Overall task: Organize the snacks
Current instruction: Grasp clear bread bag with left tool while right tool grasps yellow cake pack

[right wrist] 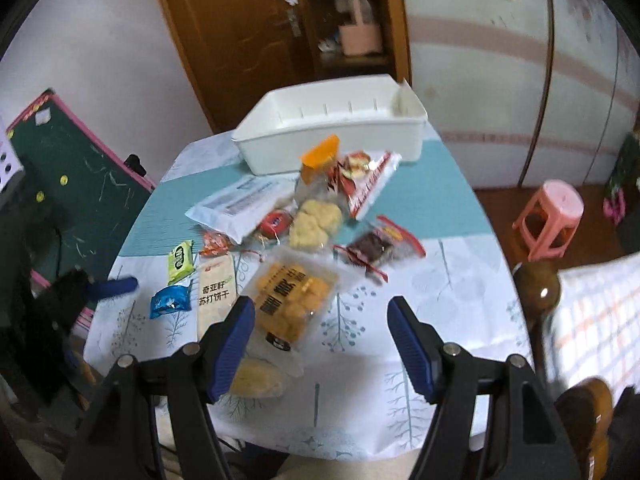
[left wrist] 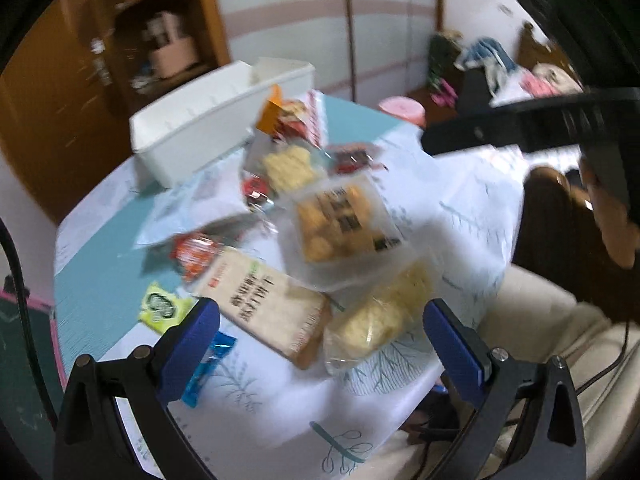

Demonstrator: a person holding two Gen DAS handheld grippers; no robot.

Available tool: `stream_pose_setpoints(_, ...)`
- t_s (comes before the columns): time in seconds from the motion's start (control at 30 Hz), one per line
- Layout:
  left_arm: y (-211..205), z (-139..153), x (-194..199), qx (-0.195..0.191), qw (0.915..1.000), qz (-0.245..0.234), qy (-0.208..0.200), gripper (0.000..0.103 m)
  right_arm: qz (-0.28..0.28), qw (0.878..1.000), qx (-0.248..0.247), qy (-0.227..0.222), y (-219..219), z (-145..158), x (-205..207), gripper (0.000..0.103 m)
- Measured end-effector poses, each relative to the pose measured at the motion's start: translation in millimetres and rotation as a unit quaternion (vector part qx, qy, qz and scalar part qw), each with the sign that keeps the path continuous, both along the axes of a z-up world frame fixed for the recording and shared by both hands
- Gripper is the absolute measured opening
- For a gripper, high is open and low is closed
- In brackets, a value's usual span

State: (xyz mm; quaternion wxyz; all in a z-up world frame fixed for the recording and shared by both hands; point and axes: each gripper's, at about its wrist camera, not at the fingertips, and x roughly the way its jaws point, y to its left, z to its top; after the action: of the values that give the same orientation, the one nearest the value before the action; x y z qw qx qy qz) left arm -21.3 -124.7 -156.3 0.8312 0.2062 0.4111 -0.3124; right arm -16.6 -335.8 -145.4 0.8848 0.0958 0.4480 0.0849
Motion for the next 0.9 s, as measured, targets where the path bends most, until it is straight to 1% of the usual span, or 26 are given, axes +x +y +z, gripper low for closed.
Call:
stream_pose_setpoints(0.13,-13,-17,2,0.019,0.9994,-0.028,0.006,0.101,0.0,0.999,0.031,0.036,-4,-24,14,0.069)
stream_pose_setpoints(0.27,-23,-27,4,0.029,0.9983,-0.049,0.012,0.101,-0.004,0.994,0.07,0.081,-6,-55,34,0.069)
stream_pose_setpoints(0.3,-26,-30,3,0.031,0.998,-0.054,0.012,0.1,-0.006,0.992,0.086,0.097,-6,-66,41,0.069)
stream_pose_setpoints(0.43,-31,-37,6,0.038,0.9972,-0.061,0.02,0.094,-0.01,0.985,0.119,0.125,-5,-87,58,0.069)
stream_pose_setpoints(0.5,-33,-43,9,0.04,0.997,-0.059,0.029,0.086,-0.005,0.983,0.136,0.125,-1,-93,65,0.069)
stream_pose_setpoints(0.53,-34,-46,12,0.039,0.9969,-0.059,0.035,0.085,-0.002,0.982,0.143,0.125,1,-94,68,0.069)
stream_pose_setpoints(0.67,-39,-51,14,0.033,0.9964,-0.059,0.051,0.071,0.012,0.982,0.143,0.122,14,-94,78,0.069)
stream_pose_setpoints(0.73,-42,-54,13,0.038,0.9963,-0.06,0.05,0.058,0.018,0.985,0.132,0.114,20,-91,81,0.069)
stream_pose_setpoints(0.77,-44,-57,13,0.042,0.9959,-0.061,0.052,0.045,0.021,0.986,0.124,0.11,22,-90,82,0.069)
stream_pose_setpoints(0.83,-46,-57,10,0.048,0.9963,-0.058,0.041,0.044,0.024,0.987,0.118,0.108,24,-89,83,0.069)
stream_pose_setpoints(0.9,-48,-58,7,0.053,0.9966,-0.055,0.029,0.041,0.024,0.987,0.117,0.103,25,-89,82,0.063)
